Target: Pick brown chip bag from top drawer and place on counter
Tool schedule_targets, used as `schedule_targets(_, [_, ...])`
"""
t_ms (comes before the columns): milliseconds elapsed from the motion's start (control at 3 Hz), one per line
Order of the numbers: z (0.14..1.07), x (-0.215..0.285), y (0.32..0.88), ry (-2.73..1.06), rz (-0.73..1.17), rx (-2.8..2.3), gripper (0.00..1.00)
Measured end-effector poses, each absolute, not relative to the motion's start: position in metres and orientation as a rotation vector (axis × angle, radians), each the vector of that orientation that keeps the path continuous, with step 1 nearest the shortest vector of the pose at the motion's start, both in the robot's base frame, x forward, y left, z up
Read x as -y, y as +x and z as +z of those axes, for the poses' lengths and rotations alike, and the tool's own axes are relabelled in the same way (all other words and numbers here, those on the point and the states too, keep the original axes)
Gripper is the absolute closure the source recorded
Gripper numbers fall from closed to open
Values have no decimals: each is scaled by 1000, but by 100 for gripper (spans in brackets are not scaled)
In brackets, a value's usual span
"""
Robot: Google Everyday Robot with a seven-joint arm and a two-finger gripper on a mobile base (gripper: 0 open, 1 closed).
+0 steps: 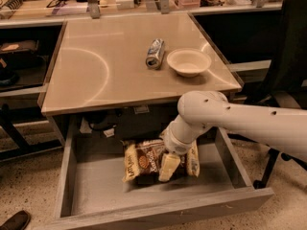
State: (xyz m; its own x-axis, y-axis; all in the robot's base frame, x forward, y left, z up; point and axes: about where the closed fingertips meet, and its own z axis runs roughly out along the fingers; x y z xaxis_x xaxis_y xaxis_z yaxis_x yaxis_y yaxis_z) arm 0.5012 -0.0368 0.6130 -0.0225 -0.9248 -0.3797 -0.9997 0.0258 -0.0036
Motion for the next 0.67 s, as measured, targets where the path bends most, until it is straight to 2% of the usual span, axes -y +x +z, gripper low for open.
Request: schedule_targets(667, [613,37,501,-1979,387,-2029,65])
